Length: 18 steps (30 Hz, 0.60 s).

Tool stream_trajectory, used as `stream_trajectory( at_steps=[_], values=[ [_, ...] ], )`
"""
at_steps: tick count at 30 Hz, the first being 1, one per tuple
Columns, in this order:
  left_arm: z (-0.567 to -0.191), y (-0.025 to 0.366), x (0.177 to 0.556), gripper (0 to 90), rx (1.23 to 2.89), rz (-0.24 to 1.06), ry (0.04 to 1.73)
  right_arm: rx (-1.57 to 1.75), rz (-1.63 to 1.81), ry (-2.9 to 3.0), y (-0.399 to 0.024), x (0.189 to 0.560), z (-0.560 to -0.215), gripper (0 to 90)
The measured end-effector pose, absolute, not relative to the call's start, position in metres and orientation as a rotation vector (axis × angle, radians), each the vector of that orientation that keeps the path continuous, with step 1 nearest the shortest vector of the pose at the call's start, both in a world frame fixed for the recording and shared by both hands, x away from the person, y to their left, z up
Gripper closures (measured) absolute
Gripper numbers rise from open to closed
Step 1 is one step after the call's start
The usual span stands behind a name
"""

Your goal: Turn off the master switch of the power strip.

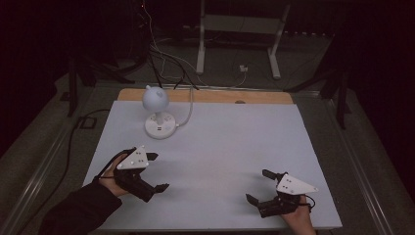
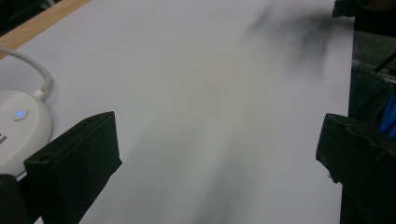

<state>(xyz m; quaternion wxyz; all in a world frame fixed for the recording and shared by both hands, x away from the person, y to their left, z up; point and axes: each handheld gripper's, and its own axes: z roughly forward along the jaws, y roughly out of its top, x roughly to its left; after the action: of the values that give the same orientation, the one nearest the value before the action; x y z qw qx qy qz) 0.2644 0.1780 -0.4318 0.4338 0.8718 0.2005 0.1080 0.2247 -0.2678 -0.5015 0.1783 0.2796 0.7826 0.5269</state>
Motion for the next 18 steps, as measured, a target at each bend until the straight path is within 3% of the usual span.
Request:
stream_trajectory(
  at_steps=[18],
  values=[
    [-0.425,0.171,0.293,0.5,2.145,0.348,0.571,0.800,1.494,2.213,-0.268,0.225,-0.502,0.0]
  ],
)
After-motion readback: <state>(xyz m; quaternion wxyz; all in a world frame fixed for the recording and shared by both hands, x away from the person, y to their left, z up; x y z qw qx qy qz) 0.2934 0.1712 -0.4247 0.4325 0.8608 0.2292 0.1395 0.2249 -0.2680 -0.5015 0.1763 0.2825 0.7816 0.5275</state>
